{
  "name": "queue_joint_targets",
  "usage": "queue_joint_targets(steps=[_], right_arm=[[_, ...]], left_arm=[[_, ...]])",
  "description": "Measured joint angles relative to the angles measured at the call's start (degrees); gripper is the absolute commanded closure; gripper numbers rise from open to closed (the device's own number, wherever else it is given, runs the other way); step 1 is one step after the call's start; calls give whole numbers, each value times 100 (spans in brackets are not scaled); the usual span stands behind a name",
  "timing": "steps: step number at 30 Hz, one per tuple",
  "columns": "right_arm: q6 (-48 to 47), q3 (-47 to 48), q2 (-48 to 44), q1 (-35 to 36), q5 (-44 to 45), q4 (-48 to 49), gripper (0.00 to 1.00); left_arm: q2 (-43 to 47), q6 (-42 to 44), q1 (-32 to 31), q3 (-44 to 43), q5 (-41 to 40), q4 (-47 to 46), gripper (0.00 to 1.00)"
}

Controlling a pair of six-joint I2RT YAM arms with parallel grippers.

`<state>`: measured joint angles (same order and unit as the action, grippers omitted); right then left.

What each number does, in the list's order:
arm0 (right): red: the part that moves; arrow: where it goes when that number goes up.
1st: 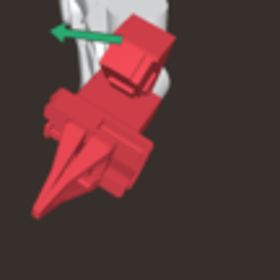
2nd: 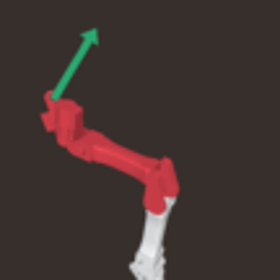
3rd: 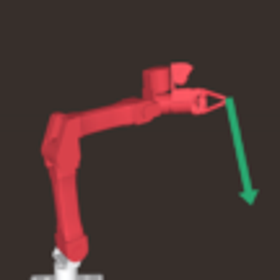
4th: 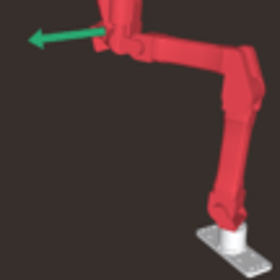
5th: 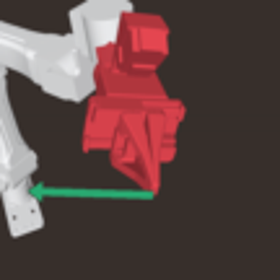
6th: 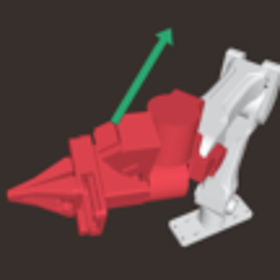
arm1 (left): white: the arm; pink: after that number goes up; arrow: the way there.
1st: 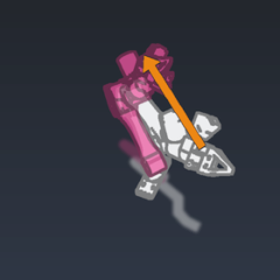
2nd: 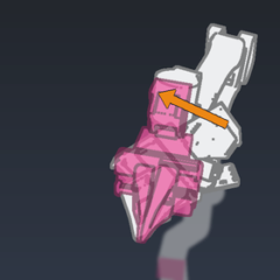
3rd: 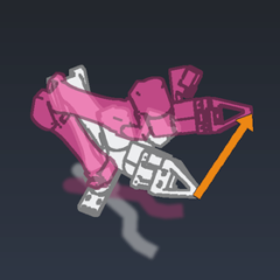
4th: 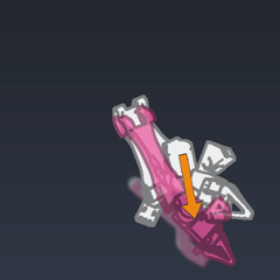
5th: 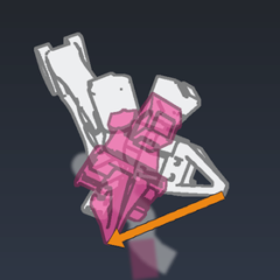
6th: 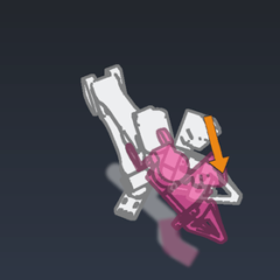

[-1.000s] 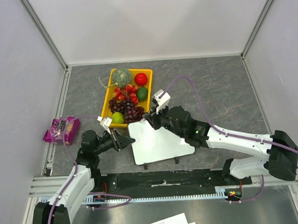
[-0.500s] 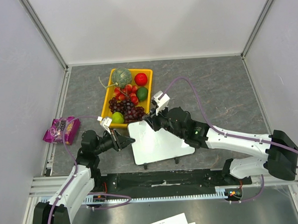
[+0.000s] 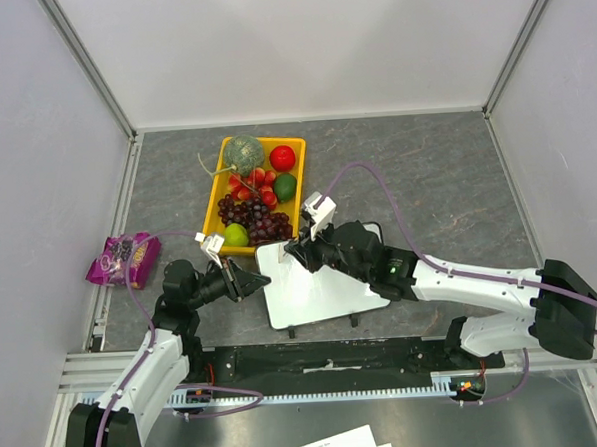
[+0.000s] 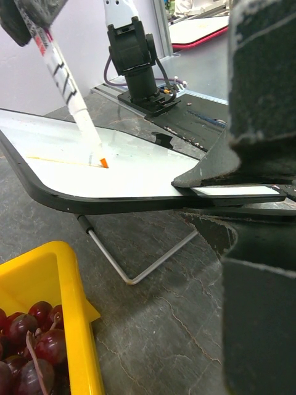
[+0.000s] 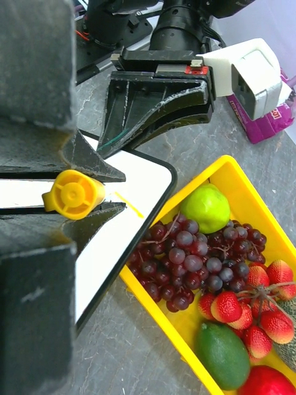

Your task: Write a sentence on the whiteboard

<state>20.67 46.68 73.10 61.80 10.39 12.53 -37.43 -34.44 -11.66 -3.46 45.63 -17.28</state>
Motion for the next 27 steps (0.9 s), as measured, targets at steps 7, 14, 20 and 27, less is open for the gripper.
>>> queue_joint_targets(steps=[7, 14, 20, 27], right_arm=[[105, -42, -98, 33, -17, -107, 100], [236, -42, -551, 33, 55, -133, 100], [234, -26, -649, 33, 466, -140, 100], [271, -26, -562, 28, 901, -136, 100]], left_arm=[[7, 0, 0, 0, 4, -4, 98], [26, 0, 0, 0, 13, -2, 98], [35, 0, 0, 0, 15, -2, 98], [35, 0, 0, 0, 15, -2, 98]])
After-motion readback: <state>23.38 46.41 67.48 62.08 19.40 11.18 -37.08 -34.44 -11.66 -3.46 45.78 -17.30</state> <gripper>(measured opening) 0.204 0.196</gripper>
